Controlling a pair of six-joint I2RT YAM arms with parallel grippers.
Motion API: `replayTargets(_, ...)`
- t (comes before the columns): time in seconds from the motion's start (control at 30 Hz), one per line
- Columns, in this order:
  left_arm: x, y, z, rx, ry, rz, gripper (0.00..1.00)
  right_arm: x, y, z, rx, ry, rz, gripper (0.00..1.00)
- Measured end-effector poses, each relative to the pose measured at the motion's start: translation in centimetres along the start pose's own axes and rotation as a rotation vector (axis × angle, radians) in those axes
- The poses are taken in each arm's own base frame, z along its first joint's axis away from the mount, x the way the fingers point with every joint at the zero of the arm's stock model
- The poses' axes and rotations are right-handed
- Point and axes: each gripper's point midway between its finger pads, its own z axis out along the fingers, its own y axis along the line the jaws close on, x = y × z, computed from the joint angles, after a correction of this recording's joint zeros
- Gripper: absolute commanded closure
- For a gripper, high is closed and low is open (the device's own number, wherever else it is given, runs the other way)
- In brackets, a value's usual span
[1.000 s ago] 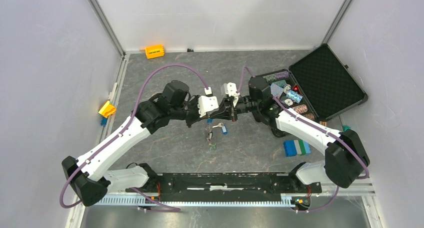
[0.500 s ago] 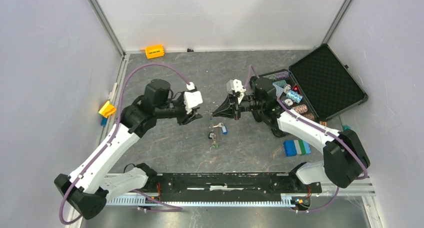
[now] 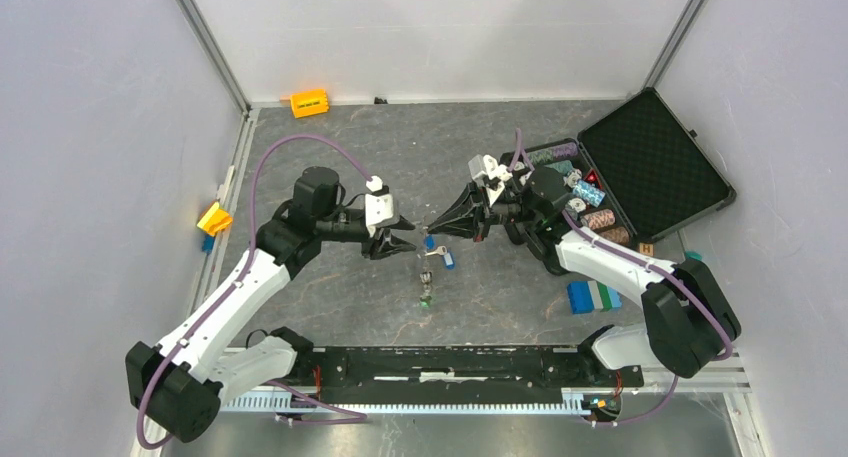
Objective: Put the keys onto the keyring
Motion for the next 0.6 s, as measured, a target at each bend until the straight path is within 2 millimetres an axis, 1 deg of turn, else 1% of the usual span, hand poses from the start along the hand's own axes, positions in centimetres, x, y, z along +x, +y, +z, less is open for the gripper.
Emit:
replayTargets(0.07, -0.5, -0.2, 0.5, 0.03, -0.043, 0.022, 0.5, -0.2, 0.1, 0.0, -0.003, -0.01, -0.003, 1.0)
replayTargets(0.17, -0.9, -0.1, 1.0, 0.055, -0.083, 0.035, 0.55, -0.1, 0.3, -0.1, -0.005, -0.018, 0.005, 1.0)
replayTargets(0.23, -1.3, -0.1, 1.3, 0.07, -0.106, 0.044, 0.59, 0.0, 0.4, -0.1, -0.007, -0.018, 0.009, 1.0)
replayTargets(0.33, -1.7, -0.2, 1.4, 0.083, -0.132, 0.052, 0.68, 0.0, 0.4, -0.1, -0.006, -0.02, 0.012, 1.0)
replayTargets(0.43, -1.9, -0.3, 1.5, 0.092, -0.147, 0.057, 0.74, 0.0, 0.4, -0.1, -0.007, -0.021, 0.01, 1.0)
replayTargets(0.53, -2.1, -0.4, 1.6, 0.1, -0.158, 0.06, 0.77, 0.0, 0.4, -0.1, -0.006, -0.021, 0.011, 1.0)
replayTargets(0.6, -2.2, -0.4, 1.6, 0.101, -0.162, 0.06, 0.82, 0.1, 0.3, -0.1, -0.006, -0.02, 0.01, 1.0)
